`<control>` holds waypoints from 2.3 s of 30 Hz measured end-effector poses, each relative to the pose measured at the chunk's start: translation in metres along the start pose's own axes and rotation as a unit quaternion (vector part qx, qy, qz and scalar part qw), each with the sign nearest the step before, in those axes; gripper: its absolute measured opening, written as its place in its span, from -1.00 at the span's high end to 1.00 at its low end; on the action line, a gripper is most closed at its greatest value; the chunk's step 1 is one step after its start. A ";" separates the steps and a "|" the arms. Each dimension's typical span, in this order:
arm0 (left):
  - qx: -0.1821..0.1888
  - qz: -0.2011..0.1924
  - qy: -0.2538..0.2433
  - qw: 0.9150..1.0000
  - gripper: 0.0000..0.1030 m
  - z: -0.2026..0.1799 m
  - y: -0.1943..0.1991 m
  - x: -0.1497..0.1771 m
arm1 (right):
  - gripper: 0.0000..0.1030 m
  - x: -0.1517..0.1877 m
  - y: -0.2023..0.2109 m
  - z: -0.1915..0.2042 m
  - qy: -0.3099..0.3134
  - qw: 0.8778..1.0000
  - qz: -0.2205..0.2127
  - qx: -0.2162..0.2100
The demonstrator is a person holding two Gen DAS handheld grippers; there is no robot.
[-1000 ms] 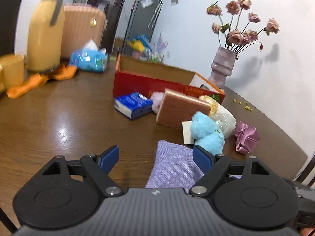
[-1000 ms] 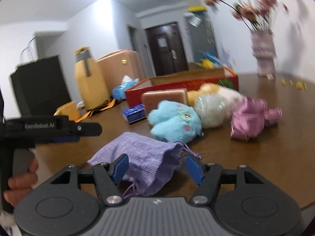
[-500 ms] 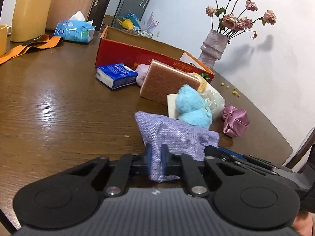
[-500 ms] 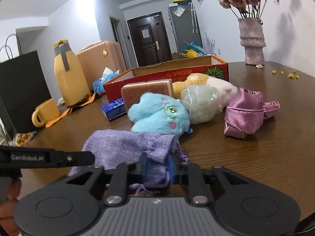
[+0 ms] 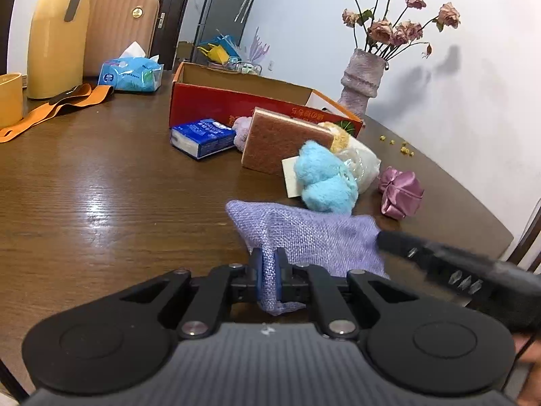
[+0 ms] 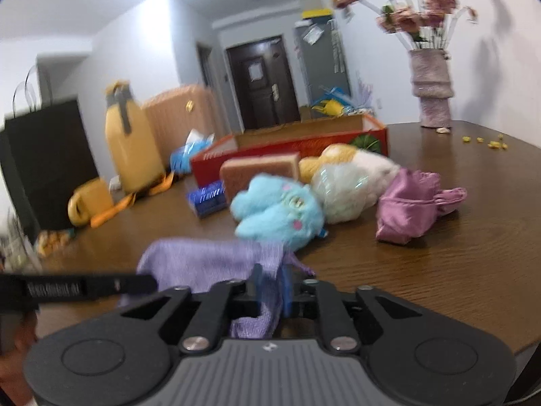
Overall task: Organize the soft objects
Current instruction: 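Carry the purple pouch with the left tool into the cardboard box, then open the left tool to release the pouch and withdraw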
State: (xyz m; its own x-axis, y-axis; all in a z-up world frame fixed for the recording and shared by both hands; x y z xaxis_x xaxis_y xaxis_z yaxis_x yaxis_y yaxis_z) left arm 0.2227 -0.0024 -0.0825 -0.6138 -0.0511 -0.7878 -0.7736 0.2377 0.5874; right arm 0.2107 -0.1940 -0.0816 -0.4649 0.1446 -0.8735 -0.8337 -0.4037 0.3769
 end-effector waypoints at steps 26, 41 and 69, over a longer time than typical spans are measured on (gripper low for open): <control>0.035 -0.037 -0.012 0.999 0.86 -0.008 0.012 -0.023 | 0.95 -0.009 -0.027 0.024 0.113 0.993 0.005 0.030; -0.040 -0.036 -0.058 0.997 0.86 0.030 -0.179 -0.298 | 0.96 -0.270 -0.287 -0.033 0.077 0.993 0.086 0.008; -0.177 -0.099 -0.067 0.977 -0.54 0.062 -0.095 -0.357 | -0.13 -0.355 -0.172 -0.091 0.098 0.991 0.045 0.081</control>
State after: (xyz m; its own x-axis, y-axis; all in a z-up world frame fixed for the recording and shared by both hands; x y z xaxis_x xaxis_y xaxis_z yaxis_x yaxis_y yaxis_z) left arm 0.5253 0.0531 0.1314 -0.4383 0.0701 -0.8961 -0.8958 -0.1157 0.4291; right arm 0.5459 -0.2585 0.1356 -0.4850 -0.0703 -0.8717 -0.8360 -0.2552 0.4858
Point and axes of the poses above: each gripper's, at about its wrist camera, not at the fingertips, and y roughly against the way its jaws point, z to its left, x to its underside, the point moved 6 cm from there along -y, roughly the way its jaws point, and after that the axes turned 6 degrees about -x, right-handed, at the moved point
